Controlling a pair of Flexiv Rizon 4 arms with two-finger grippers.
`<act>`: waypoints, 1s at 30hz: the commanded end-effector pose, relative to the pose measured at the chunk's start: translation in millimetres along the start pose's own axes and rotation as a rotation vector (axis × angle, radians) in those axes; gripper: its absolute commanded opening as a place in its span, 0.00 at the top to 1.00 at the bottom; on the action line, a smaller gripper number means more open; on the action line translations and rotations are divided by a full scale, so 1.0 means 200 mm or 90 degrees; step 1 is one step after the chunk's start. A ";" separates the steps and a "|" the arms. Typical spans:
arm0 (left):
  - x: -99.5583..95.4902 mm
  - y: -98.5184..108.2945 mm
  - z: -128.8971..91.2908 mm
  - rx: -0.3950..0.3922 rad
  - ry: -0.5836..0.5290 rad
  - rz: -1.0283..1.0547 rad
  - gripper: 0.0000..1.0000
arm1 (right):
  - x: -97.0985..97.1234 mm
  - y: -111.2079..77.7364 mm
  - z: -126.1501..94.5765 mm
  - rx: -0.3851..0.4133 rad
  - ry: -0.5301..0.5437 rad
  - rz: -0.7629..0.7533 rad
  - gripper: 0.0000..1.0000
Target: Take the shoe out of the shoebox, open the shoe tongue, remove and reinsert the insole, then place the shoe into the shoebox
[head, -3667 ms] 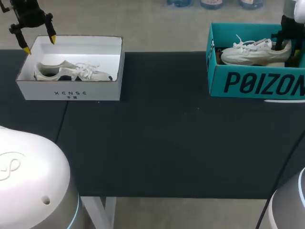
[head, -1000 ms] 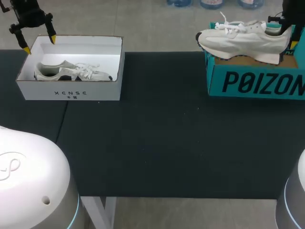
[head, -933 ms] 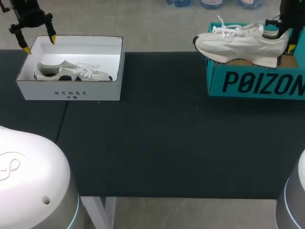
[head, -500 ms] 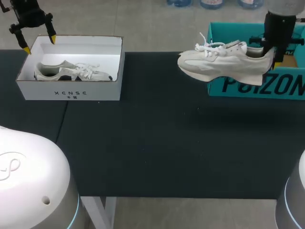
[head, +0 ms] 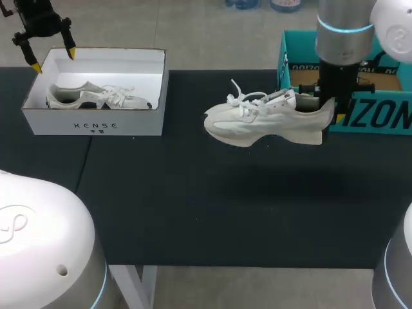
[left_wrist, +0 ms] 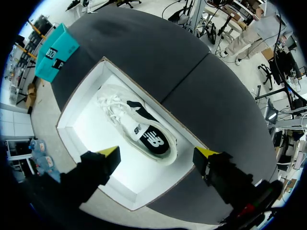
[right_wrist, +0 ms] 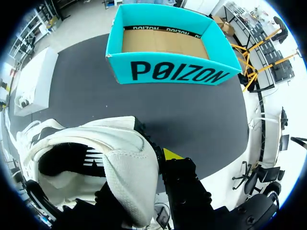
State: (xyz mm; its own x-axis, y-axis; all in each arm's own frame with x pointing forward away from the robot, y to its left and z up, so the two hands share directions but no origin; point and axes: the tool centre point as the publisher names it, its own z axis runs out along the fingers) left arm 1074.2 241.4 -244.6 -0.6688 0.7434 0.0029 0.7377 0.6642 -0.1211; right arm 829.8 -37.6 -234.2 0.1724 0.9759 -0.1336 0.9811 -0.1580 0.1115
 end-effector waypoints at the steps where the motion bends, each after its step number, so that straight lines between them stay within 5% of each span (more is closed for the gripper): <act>1: 0.00 0.00 0.00 0.000 0.001 0.001 0.00 | 0.10 -0.09 0.04 -0.095 -0.005 -0.001 1.00; 16: 0.00 0.00 0.00 0.000 0.001 0.001 0.00 | 0.44 -0.35 0.26 -0.056 -0.035 -0.025 1.00; 30: 0.00 0.00 0.00 0.000 0.001 0.001 0.00 | 0.61 -0.35 0.51 -0.035 -0.017 0.017 1.00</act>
State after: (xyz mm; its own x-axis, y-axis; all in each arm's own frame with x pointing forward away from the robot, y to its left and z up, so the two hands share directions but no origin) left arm 1074.2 241.4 -244.6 -0.6688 0.7434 0.0029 0.7377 0.6642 -0.1211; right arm 783.2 69.9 -345.0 0.1997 0.9682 -0.1510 0.9695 -0.1728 0.1741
